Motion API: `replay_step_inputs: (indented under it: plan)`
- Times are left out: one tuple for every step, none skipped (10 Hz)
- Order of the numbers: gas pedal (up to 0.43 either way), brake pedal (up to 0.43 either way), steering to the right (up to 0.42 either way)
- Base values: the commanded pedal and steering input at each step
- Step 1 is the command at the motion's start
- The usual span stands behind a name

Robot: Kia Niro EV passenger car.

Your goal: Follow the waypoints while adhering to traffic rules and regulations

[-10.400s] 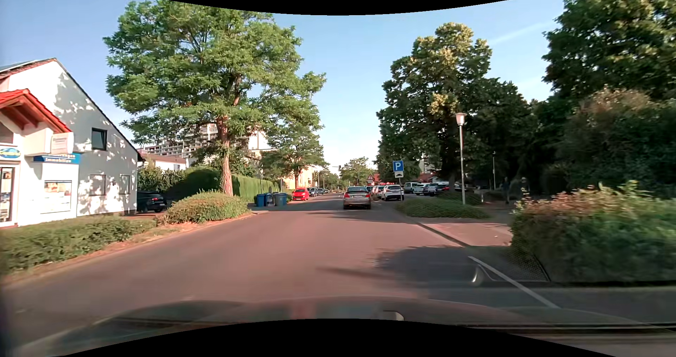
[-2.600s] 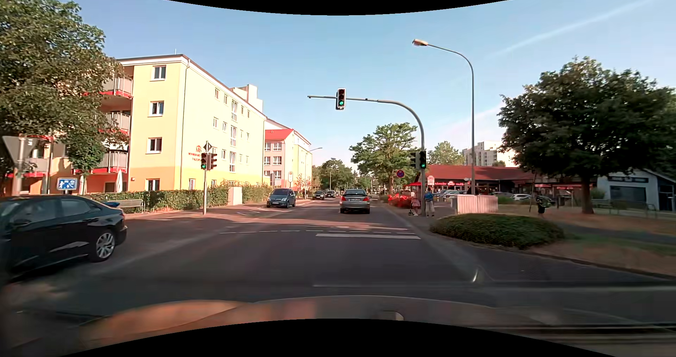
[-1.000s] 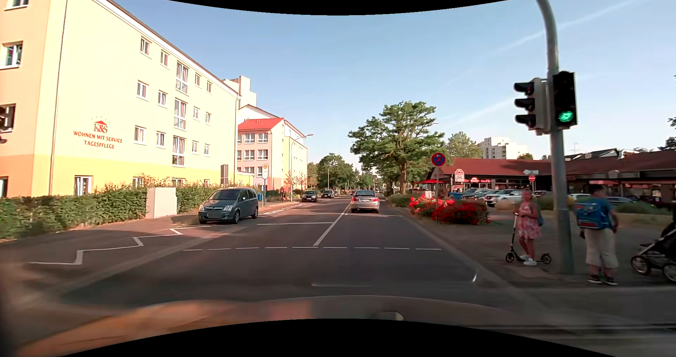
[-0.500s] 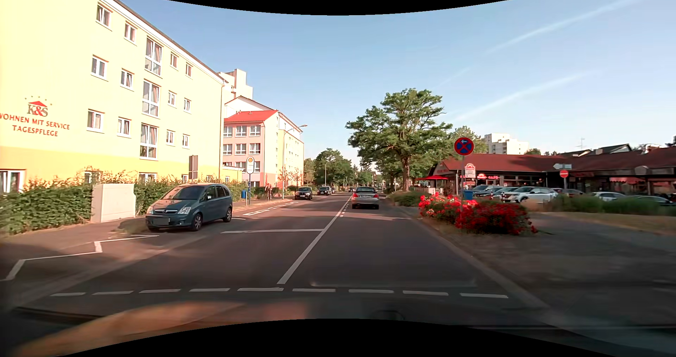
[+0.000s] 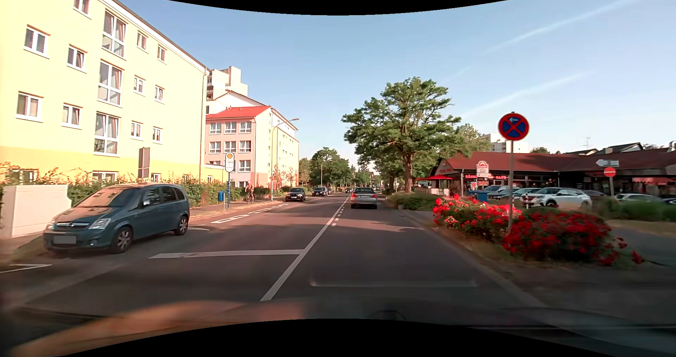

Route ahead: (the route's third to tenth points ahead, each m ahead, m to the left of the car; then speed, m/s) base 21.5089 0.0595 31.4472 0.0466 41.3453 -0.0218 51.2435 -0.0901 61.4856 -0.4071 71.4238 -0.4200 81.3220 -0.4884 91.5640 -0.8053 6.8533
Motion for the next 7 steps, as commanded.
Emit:
replay_step_inputs:
  plan:
    - [0.000, 0.000, 0.008]
    - [0.000, 0.000, 0.008]
    - [0.000, 0.000, 0.008]
    - [0.000, 0.000, 0.007]
    - [0.000, 0.000, 0.007]
    - [0.000, 0.000, 0.006]
    - [0.000, 0.000, 0.006]
